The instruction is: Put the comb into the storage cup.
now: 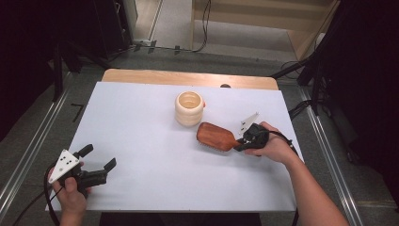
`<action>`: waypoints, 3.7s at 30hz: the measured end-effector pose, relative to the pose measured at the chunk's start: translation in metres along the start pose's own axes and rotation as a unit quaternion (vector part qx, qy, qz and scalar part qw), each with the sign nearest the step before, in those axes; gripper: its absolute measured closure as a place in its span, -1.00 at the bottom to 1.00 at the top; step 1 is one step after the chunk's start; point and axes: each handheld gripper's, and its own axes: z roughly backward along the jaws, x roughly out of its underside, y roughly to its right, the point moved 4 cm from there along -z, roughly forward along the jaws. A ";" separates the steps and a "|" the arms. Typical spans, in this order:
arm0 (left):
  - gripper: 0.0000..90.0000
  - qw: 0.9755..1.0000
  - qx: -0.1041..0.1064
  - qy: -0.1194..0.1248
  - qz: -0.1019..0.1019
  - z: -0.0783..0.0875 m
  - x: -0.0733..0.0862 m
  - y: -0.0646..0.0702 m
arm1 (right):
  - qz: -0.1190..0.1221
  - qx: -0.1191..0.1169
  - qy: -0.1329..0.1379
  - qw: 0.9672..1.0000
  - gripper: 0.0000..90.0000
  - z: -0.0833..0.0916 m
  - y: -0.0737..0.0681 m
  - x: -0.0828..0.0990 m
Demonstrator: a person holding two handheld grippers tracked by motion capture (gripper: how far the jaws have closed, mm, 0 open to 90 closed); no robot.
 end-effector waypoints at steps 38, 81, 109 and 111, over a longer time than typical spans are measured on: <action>-1.00 1.000 0.002 0.000 -0.001 0.000 0.000 0.001 | -0.093 0.034 0.127 0.987 0.55 0.016 -0.041 0.005; -1.00 1.000 0.013 -0.016 -0.021 -0.004 -0.011 0.018 | -0.176 0.110 0.281 0.937 0.55 0.004 -0.098 0.004; -1.00 0.995 0.094 -0.001 -0.028 -0.031 -0.050 0.105 | -0.145 0.098 0.337 0.925 0.55 -0.006 -0.128 -0.041; -1.00 0.995 0.098 -0.001 -0.028 -0.034 -0.052 0.110 | -0.140 0.100 0.335 0.926 0.55 -0.007 -0.130 -0.044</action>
